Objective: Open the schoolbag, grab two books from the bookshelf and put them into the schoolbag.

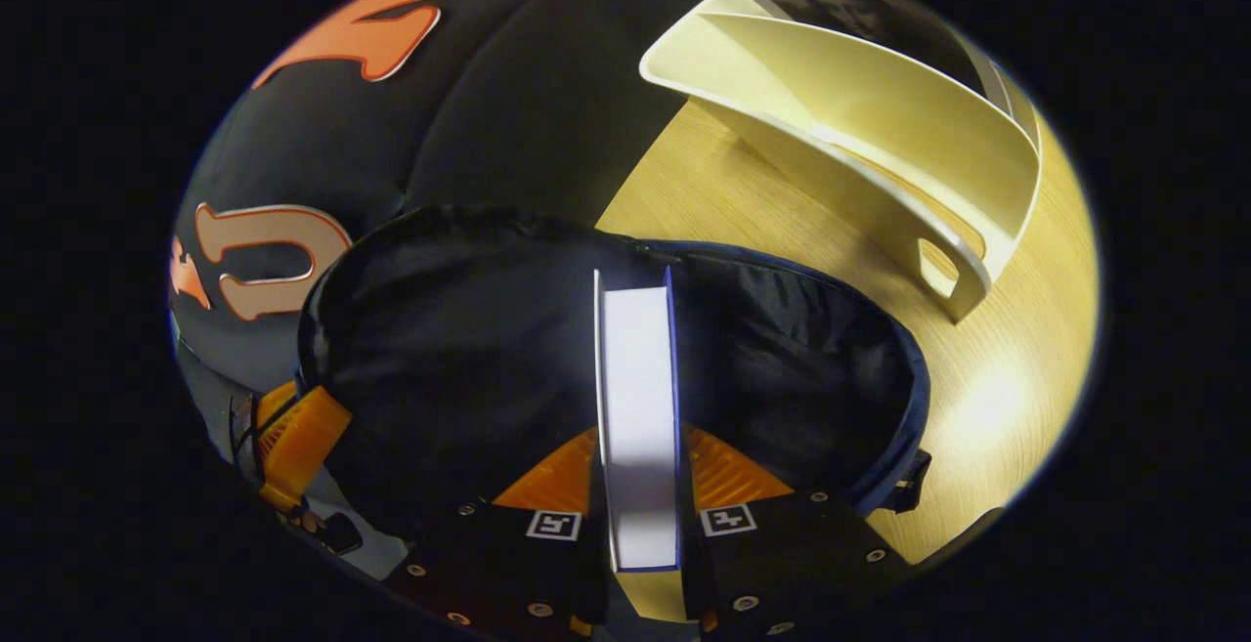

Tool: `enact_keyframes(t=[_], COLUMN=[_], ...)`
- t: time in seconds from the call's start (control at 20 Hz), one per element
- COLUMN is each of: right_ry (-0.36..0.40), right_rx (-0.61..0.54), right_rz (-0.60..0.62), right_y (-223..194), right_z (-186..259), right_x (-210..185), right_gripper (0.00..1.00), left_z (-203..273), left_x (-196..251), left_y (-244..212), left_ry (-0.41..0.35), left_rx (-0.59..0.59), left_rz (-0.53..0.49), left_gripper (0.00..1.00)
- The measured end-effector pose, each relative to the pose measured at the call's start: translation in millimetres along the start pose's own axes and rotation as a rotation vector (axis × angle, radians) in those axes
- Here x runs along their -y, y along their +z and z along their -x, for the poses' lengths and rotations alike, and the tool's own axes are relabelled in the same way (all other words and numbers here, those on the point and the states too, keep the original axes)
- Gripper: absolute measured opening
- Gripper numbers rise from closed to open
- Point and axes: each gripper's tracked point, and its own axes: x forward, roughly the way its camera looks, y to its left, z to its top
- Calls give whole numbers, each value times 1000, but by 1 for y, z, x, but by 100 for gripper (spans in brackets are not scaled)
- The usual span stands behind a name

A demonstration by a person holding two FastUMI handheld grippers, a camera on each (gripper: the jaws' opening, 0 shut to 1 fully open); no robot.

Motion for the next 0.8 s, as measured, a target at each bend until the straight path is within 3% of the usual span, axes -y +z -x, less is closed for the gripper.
enact_keyframes(t=[0.15,0.35,0.4,0.45,0.5,0.55,0.6,0.65,0.7,0.75,0.8], right_ry=[-11,-84,-100,-108,-112,-115,-124,-134,-142,-151,-158], right_rx=[-20,-58,-72,-88,-102,-114,-119,-124,-122,-121,-121], right_rz=[-9,-7,-6,-5,-3,1,9,13,16,20,27], right_y=[-2,-6,-9,-13,-15,-18,-20,-19,-17,-15,-13], right_z=[0,3,5,7,8,9,10,13,15,19,23], right_x=[2,17,23,22,23,24,26,27,27,28,31], right_gripper=[30,38,27,47,45,71,88,100,96,96,97], left_z=[-3,-6,-5,-6,-6,-3,-2,-2,-2,-2,-2], left_x=[-1,3,3,4,4,3,4,4,4,3,4], left_y=[0,1,2,1,2,-1,-3,-4,-4,-6,-7], left_ry=[-2,-10,-9,-10,-11,-13,-12,-13,-12,-13,-11], left_rx=[-6,-11,-12,-14,-14,-15,-14,-15,-14,-14,-13], left_rz=[-2,7,5,4,3,2,2,4,5,5,6], left_gripper=[0,0,0,0,0,0,0,0,0,7,0])
